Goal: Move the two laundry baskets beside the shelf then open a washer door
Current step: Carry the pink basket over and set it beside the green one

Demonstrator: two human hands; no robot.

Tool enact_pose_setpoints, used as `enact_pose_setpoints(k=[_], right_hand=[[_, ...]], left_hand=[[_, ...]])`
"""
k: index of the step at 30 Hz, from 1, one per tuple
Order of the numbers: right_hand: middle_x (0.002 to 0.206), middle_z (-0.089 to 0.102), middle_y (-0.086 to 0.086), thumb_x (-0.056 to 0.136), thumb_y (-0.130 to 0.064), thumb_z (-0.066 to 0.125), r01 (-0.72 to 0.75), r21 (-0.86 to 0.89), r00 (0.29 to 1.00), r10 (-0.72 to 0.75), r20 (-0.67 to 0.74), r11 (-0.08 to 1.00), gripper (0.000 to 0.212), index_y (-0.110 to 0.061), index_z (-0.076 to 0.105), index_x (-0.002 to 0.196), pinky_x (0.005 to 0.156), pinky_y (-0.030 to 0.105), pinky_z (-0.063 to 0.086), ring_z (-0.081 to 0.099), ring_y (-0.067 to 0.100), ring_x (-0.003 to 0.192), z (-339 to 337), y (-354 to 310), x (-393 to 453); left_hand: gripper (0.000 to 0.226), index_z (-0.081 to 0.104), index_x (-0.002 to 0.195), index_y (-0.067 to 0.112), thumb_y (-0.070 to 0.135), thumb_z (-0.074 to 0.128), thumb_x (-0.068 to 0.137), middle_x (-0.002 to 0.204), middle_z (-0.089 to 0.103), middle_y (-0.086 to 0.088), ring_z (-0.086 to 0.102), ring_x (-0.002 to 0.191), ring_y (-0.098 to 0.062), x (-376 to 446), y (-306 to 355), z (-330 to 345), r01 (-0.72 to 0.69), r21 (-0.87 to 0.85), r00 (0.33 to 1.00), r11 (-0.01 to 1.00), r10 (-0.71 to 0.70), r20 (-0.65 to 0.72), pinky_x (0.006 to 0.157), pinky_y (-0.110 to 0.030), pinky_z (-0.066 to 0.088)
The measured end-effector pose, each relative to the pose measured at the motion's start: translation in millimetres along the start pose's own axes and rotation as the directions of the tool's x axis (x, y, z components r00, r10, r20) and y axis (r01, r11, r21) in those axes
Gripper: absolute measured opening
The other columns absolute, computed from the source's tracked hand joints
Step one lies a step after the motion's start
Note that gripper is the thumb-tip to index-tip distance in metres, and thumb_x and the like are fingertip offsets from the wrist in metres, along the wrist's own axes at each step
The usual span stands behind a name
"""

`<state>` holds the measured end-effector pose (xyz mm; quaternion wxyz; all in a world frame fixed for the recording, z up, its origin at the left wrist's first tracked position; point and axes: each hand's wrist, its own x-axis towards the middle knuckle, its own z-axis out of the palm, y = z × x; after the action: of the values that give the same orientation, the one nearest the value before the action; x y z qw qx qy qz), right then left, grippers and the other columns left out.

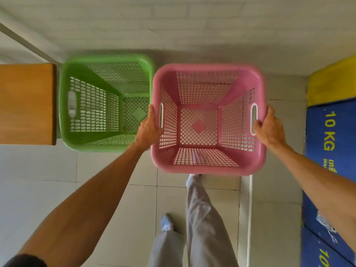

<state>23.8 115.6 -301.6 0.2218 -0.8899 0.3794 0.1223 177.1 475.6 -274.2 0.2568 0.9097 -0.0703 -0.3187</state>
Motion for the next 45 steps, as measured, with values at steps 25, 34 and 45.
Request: enact_pose_setpoints(k=[25, 34, 45], right_hand=[[0.108, 0.065, 0.024, 0.094, -0.016, 0.052, -0.215, 0.051, 0.976, 0.213, 0.042, 0.975, 0.030, -0.002, 0.044, 0.119, 0.059, 0.049, 0.060, 0.068, 0.039, 0.071, 20.8, -3.0, 82.0], [0.113, 0.059, 0.021, 0.093, -0.016, 0.061, -0.231, 0.034, 0.968, 0.226, 0.108, 0.972, 0.040, -0.003, 0.040, 0.124, 0.061, 0.041, 0.059, 0.065, 0.035, 0.072, 11.9, -6.9, 79.7], [0.127, 0.053, 0.026, 0.088, -0.036, 0.067, 0.037, -0.100, 0.999, -0.035, 0.021, 0.994, 0.066, 0.000, 0.039, 0.136, 0.094, 0.053, 0.047, 0.053, 0.041, 0.116, -5.3, -119.8, 33.2]], left_hand=[[0.086, 0.003, 0.158, 0.009, 0.000, 0.053, 0.089, 0.086, 0.067, -0.014, 0.068, 0.063, -0.033, 91.1, 5.5, 40.3, 0.050, -0.028, 0.997, 0.998, -0.052, -0.052, 0.057, -0.046, 0.061], [0.090, -0.002, 0.158, 0.008, 0.012, 0.058, 0.091, 0.094, 0.069, -0.019, 0.070, 0.071, -0.036, 94.4, -2.0, 37.1, 0.077, -0.009, 0.997, 0.997, -0.077, 0.002, 0.065, -0.049, 0.061], [0.092, 0.001, 0.158, 0.018, 0.029, 0.066, 0.093, 0.095, 0.068, -0.011, 0.073, 0.073, -0.031, 76.5, -37.1, -84.8, 0.051, 0.019, 0.998, 0.998, -0.051, -0.030, 0.075, -0.049, 0.061]])
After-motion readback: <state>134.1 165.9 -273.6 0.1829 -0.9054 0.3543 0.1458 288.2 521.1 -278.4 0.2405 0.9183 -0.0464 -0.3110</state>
